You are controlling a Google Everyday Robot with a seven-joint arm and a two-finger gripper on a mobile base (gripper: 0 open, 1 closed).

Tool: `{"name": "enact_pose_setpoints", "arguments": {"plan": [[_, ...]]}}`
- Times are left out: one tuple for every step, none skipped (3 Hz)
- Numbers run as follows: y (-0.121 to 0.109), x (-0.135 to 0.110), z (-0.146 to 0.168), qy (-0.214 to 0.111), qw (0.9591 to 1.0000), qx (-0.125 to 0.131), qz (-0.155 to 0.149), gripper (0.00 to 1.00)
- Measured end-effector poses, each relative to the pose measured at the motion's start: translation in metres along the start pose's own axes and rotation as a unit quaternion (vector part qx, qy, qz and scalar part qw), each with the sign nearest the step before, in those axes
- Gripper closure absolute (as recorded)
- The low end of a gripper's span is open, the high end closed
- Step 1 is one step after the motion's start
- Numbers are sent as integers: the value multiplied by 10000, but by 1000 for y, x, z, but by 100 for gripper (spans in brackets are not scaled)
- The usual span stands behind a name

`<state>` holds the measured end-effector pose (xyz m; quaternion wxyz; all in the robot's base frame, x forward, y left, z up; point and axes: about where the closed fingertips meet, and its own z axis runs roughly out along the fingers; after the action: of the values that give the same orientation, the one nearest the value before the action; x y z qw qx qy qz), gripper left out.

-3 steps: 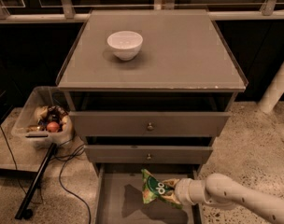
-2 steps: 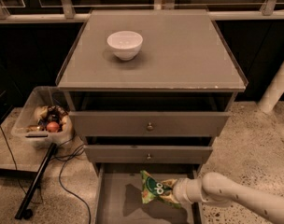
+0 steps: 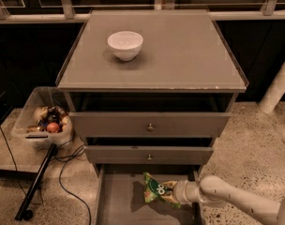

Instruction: Place green rice chip bag into bottom drawer

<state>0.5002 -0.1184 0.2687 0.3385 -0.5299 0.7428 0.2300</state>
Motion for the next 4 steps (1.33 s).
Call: {"name": "enact_pose_setpoints", "arguments": {"plan": [[-7, 22, 15, -178, 9998, 45, 1, 100], [-8, 39, 24, -292, 9995, 41, -85, 100], [-6, 51, 34, -252, 9996, -39, -142, 100], [-4, 59, 44, -110, 9998, -144, -129, 100]]}}
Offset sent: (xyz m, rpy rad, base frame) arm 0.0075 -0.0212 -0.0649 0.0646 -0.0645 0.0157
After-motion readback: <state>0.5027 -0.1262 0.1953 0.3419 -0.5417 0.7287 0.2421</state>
